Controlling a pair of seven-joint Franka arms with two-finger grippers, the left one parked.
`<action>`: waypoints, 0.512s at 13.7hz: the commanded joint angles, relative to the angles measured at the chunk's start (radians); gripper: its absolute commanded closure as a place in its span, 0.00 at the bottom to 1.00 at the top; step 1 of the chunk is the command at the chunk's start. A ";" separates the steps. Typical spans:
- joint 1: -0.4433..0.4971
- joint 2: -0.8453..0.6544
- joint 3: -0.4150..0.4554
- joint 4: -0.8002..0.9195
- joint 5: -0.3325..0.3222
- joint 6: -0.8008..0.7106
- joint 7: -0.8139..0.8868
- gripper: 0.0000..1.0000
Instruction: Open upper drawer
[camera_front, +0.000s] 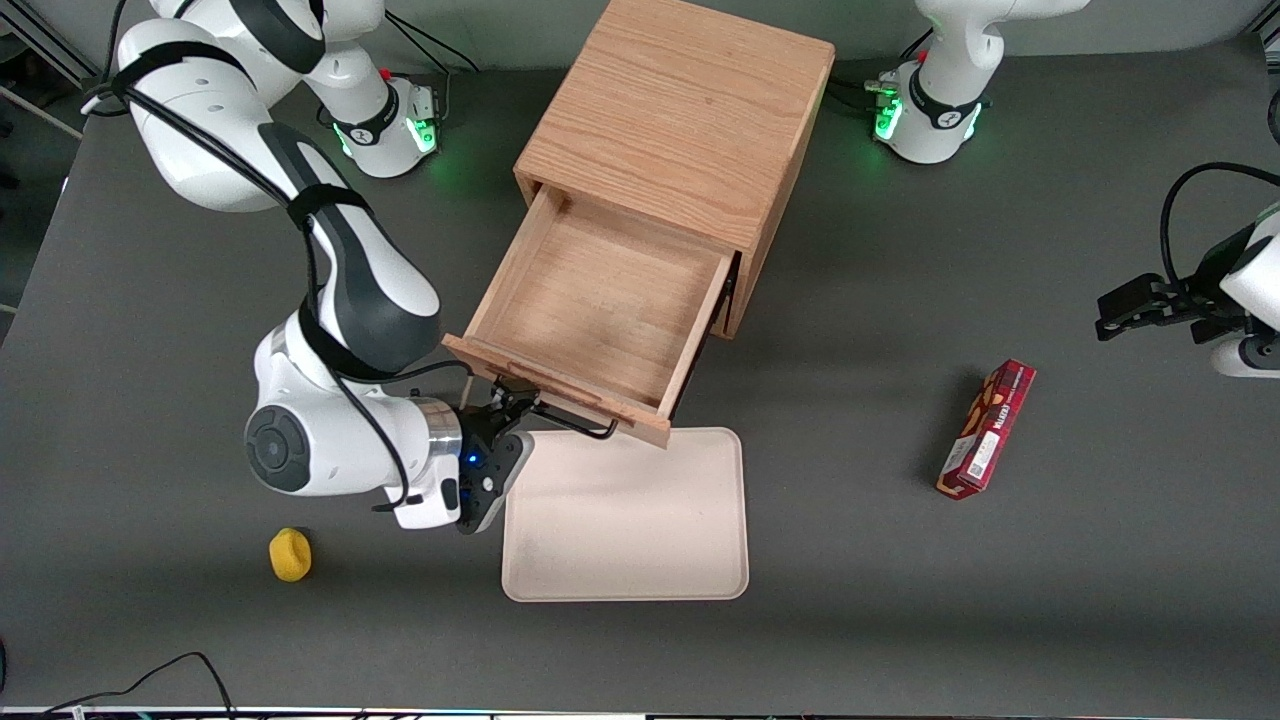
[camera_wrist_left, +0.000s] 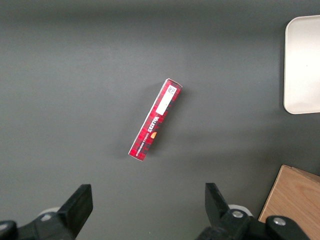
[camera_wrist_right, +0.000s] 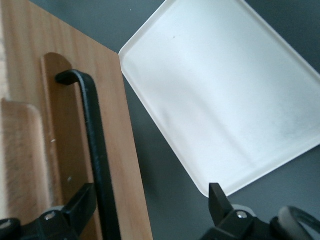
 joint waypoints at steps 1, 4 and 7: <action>0.012 0.014 0.010 0.124 -0.018 -0.124 -0.013 0.00; 0.017 -0.195 0.009 0.111 -0.032 -0.159 0.065 0.00; 0.012 -0.337 0.015 0.045 -0.046 -0.217 0.292 0.00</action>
